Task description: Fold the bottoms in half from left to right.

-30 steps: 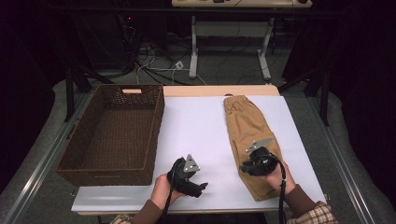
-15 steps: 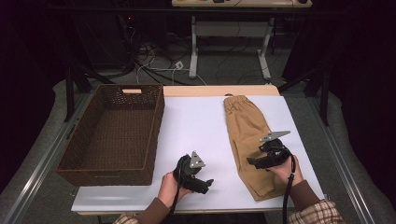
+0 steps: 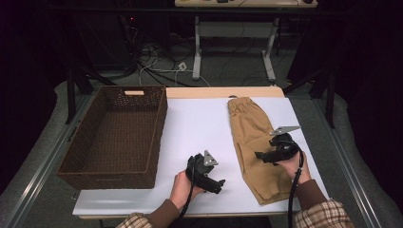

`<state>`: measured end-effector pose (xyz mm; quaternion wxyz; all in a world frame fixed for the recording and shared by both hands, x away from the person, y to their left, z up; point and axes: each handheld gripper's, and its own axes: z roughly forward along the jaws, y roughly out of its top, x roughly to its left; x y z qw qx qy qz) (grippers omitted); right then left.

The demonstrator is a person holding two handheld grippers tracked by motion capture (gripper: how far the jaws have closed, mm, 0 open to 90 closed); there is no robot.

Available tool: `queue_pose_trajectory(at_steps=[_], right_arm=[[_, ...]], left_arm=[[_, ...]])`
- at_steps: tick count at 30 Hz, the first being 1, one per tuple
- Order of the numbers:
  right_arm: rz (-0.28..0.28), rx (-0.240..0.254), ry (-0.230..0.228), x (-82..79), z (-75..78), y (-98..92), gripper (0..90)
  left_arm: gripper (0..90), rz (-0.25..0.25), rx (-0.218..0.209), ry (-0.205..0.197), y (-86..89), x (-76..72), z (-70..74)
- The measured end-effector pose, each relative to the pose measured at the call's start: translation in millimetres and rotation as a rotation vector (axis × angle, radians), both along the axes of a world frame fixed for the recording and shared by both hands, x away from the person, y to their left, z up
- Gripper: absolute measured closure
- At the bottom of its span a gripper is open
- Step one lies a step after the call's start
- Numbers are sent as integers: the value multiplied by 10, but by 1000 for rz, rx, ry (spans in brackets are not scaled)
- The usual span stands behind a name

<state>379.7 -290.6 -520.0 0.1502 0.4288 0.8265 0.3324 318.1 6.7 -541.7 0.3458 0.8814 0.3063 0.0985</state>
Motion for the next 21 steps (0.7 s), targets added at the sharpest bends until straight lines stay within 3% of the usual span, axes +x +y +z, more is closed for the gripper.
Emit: queue_pose_trajectory(at_steps=[5,8,13,21], right_arm=[[-9,-15,2,45,0,-9,163],[-15,-25,-6,87,1,-18,165],[-38,-44,6,180,-29,-21,175],[-60,-54,13,258,-60,-57,184]], left_arm=[[38,-2,-4,-2,-108,39,17],[55,-12,-7,-33,-191,32,36],[57,-25,-24,-20,-347,70,30],[56,-41,-17,-13,-514,123,1]])
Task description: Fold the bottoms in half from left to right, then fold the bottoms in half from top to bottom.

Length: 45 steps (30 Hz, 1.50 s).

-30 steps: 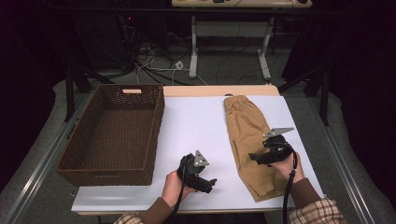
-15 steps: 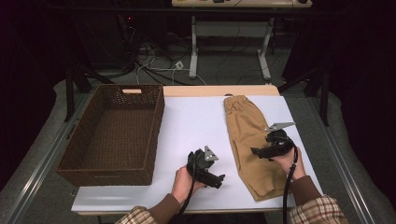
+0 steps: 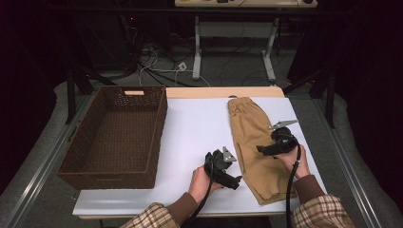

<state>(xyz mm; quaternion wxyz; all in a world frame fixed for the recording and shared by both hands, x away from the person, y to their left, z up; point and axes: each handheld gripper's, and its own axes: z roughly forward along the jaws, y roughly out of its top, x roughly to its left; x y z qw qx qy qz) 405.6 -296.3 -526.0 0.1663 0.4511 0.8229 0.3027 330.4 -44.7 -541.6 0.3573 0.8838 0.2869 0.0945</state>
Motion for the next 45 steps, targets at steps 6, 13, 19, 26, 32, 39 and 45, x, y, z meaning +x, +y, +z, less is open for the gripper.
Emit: queue_pose_trajectory(at_steps=[6,13,19,26,32,39,45], right_arm=[[-13,-6,-9,11,0,-29,188],[-45,-9,-18,63,-8,-76,190],[-67,-17,-21,113,-15,-119,205],[-99,-5,-28,156,4,-186,207],[-118,-15,-23,198,-26,-218,214],[-150,-7,0,271,-50,-288,217],[-163,11,46,313,-139,-320,305]], left_arm=[[55,-2,-1,5,-68,30,2],[57,-4,2,7,-179,46,-12],[38,-1,8,16,-272,78,-26],[46,3,23,18,-344,106,-24],[67,20,42,28,-377,138,-41],[149,28,42,38,-393,165,-78],[242,32,28,65,-380,179,-124]])
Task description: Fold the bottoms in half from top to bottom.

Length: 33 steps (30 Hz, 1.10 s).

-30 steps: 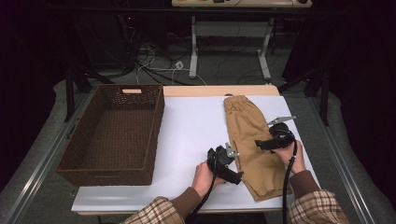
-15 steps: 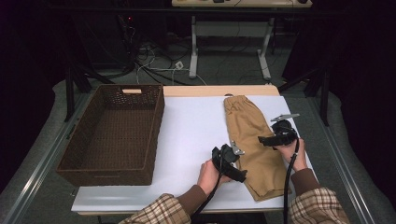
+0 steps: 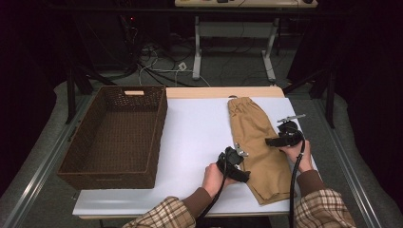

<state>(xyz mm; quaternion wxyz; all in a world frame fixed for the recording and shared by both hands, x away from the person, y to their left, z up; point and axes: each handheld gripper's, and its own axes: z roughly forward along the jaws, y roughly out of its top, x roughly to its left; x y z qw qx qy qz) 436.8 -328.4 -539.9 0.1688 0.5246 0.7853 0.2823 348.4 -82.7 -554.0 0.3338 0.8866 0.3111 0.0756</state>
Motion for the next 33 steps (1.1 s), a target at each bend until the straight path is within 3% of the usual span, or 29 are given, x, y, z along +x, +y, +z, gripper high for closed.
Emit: queue_pose_trajectory(at_steps=[3,8,12,18,22,33], right_arm=[[2,11,15,-1,-21,-3,346],[10,-13,30,-13,-63,30,430],[3,-12,26,-27,-59,28,547],[-4,17,24,-53,-58,14,732],[2,41,26,-74,-63,21,809],[8,57,25,-137,-63,102,829]], left_arm=[[303,10,-9,-12,15,-7,-5],[442,-2,-22,-51,24,-49,-24],[632,-42,-35,-57,1,-81,-28],[828,-63,-53,-40,21,-56,-27],[874,-66,-75,-32,48,-58,-34],[886,-59,-98,-15,202,-78,-34]])
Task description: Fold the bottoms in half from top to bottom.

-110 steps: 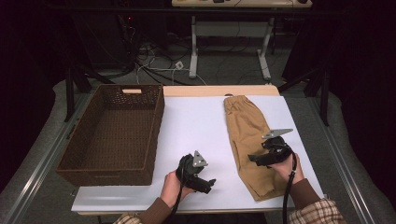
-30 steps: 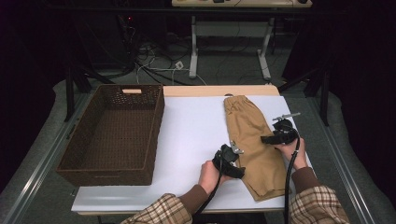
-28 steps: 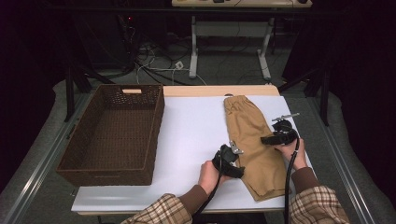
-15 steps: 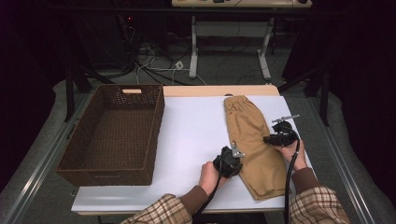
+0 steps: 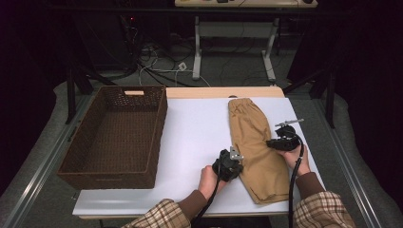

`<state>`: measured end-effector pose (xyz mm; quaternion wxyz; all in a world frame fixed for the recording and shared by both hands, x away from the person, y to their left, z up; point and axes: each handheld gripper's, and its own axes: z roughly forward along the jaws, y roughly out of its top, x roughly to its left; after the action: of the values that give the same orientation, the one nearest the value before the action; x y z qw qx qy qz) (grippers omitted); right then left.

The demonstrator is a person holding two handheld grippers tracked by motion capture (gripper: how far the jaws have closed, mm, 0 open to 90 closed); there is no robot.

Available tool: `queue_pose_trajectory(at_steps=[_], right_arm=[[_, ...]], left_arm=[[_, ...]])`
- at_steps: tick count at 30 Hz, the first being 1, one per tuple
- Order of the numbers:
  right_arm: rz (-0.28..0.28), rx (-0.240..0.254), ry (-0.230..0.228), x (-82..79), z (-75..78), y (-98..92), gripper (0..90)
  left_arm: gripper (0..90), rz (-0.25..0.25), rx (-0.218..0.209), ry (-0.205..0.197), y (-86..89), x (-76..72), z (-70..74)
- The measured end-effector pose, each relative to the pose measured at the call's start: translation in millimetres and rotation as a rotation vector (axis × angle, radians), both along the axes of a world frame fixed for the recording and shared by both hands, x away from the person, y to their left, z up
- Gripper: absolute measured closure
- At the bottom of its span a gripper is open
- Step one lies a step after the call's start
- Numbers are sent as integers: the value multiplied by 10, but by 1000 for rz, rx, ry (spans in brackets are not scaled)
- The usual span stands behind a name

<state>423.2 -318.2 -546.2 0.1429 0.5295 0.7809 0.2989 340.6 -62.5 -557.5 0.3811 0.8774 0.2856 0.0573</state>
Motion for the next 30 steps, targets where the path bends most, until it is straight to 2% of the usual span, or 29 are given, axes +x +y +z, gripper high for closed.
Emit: queue_pose_trajectory(at_steps=[6,10,14,15,18,19,20,23,26,27,29,30], right_arm=[[-5,9,10,-39,3,69,828],[7,-2,11,-92,4,134,819],[21,-6,16,-105,18,126,737],[18,-9,7,-103,27,113,711],[1,7,-30,-91,72,59,603],[-7,2,-42,-82,75,47,572],[-12,0,-42,-69,73,34,522],[-19,3,-22,-28,33,13,483],[-1,8,-5,-8,2,21,487],[3,13,0,-6,-7,28,490],[9,2,0,-9,-5,43,518],[13,5,-2,-8,-6,49,532]], left_arm=[[888,6,-7,8,111,-19,17],[888,-1,1,15,182,-50,22],[873,9,-9,18,238,-47,36],[846,15,-13,12,243,-45,47],[679,24,-14,-1,243,-29,81],[592,37,-4,0,234,-19,92],[521,48,-6,1,234,-6,101],[394,82,5,13,209,47,97],[335,89,20,46,152,76,48],[342,81,24,52,129,74,32],[367,75,29,30,87,49,23],[424,66,31,24,71,41,23]])
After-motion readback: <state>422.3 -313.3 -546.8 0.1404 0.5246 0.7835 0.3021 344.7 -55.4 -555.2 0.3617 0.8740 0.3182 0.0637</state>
